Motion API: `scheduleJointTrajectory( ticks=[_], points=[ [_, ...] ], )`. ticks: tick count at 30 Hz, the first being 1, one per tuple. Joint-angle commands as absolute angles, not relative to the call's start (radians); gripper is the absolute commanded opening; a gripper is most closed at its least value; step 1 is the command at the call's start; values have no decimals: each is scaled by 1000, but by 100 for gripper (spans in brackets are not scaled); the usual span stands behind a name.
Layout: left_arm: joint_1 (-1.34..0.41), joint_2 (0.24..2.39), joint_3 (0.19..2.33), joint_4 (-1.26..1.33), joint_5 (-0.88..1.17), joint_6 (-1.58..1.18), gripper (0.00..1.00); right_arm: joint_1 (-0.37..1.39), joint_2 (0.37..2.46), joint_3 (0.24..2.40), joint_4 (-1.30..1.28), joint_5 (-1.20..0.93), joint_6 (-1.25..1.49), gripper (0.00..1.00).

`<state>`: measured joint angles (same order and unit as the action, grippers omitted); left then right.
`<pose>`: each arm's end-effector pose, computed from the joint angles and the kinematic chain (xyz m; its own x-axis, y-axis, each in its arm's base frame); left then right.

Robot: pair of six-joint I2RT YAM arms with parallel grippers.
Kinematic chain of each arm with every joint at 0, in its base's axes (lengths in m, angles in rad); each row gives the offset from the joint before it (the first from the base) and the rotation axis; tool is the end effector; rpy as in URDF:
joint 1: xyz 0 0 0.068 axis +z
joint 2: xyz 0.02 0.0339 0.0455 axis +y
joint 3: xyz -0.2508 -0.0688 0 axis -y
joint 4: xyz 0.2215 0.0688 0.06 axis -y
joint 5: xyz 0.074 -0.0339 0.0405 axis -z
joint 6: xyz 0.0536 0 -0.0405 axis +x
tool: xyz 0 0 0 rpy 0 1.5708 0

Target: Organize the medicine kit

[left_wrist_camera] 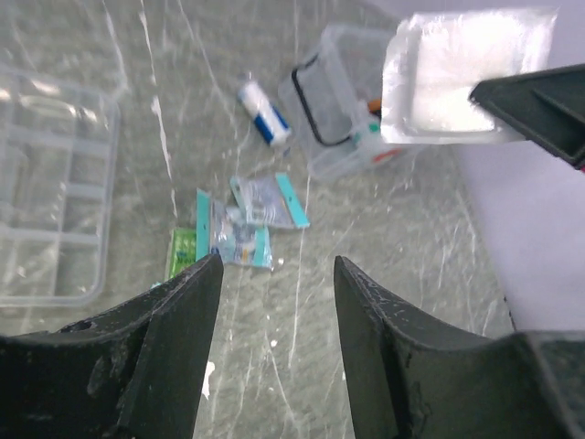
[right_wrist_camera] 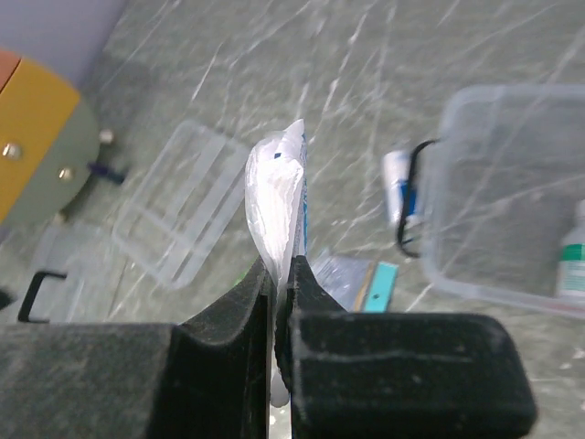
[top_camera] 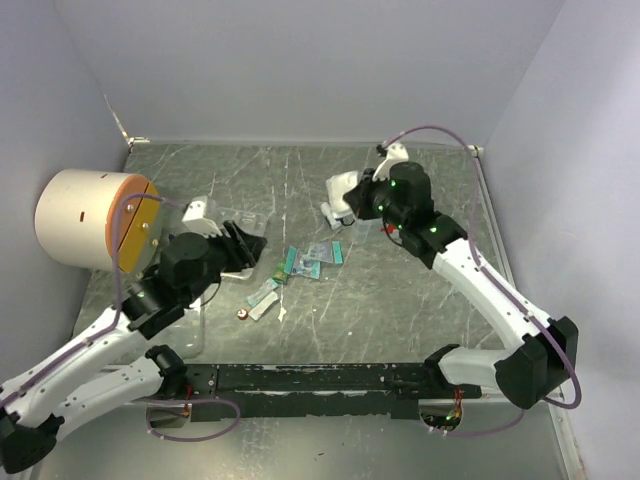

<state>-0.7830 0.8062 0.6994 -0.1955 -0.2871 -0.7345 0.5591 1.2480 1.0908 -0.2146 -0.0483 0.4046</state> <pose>0.1473 -0.1252 0.2932 -0.4816 -0.4275 -0.7650 0.2185 0.7868 -0.5773 0.2423 0.1547 0.3296 -0.5067 0.1468 -0.8495 -0.4008 0.8323 0.3829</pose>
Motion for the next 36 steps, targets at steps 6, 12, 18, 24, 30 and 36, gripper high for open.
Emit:
scheduleJointTrajectory(
  ticks=[6, 12, 18, 24, 30, 36],
  points=[
    [-790, 688, 908, -507, -507, -547, 70, 434, 1337, 1256, -422, 233, 342, 0],
    [-790, 695, 924, -462, -487, -437, 73, 363, 1449, 1324, -450, 253, 298, 0],
    [-790, 718, 920, -483, -460, -447, 74, 298, 1607, 1371, -476, 57, 250, 0],
    [-790, 696, 880, -453, -452, -462, 75, 270, 1712, 1412, -486, -99, 256, 0],
    [-791, 707, 873, -442, -445, -467, 75, 255, 1789, 1448, -486, -198, 282, 0],
    [-791, 706, 875, -454, -457, -471, 75, 254, 1832, 1453, -510, -263, 308, 0]
  ],
)
